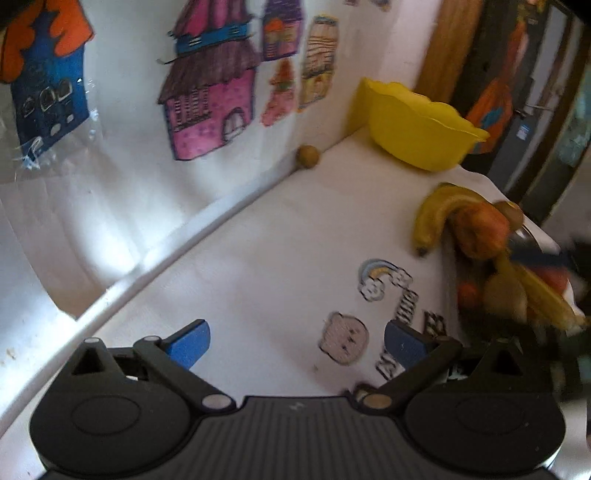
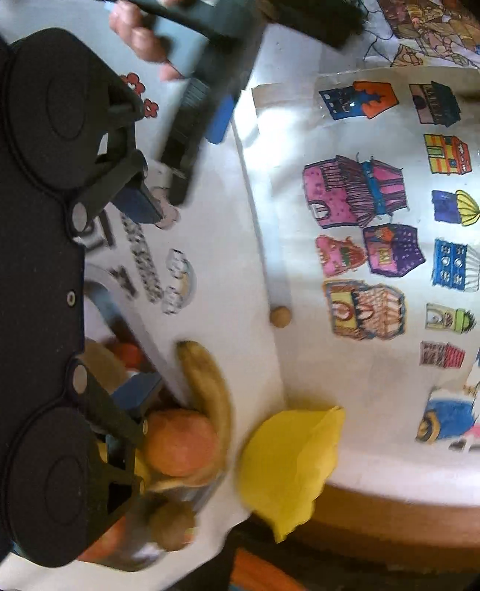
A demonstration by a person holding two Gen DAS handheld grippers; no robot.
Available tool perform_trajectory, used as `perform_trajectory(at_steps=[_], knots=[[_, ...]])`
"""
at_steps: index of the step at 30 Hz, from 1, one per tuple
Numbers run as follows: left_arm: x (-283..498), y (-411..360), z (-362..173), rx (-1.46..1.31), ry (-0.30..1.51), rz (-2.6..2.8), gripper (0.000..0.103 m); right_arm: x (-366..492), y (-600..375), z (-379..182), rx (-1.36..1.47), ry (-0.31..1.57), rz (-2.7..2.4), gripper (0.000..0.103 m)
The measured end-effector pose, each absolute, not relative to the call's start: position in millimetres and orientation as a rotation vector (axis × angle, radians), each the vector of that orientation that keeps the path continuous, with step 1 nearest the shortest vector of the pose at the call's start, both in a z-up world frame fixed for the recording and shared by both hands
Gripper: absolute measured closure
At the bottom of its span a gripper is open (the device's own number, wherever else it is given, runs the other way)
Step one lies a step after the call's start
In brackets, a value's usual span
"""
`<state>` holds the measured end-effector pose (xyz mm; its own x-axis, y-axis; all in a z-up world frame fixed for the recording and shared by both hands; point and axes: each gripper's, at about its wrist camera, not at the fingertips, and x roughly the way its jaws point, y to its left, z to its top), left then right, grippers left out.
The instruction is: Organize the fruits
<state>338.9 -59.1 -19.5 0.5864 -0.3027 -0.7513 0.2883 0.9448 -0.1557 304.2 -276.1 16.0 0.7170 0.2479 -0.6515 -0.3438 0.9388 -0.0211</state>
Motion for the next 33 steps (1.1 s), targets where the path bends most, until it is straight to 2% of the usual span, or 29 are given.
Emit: perform_trajectory(at_steps=[11, 16, 21, 26, 33], knots=[[303, -74, -21, 0.097, 0.839, -0.435, 0.002, 372, -259, 13, -0.225, 0.72, 0.59, 0.004], [293, -78, -22, 0.118, 0.82, -0.488, 0.009, 387, -253, 15, -0.246, 0.755, 0.648, 0.004], [281, -88, -25, 0.179, 0.803, -0.552, 0.013, 389, -250, 14, -0.238, 0.757, 0.65, 0.004], [279, -95, -30, 0.194, 0.812, -0.573, 0.024, 386, -252, 8, -0.217, 0.767, 0.638, 0.004], [296, -95, -39, 0.222, 0.722, -0.428, 0.024, 381, -260, 9, -0.188, 0.748, 0.597, 0.004]])
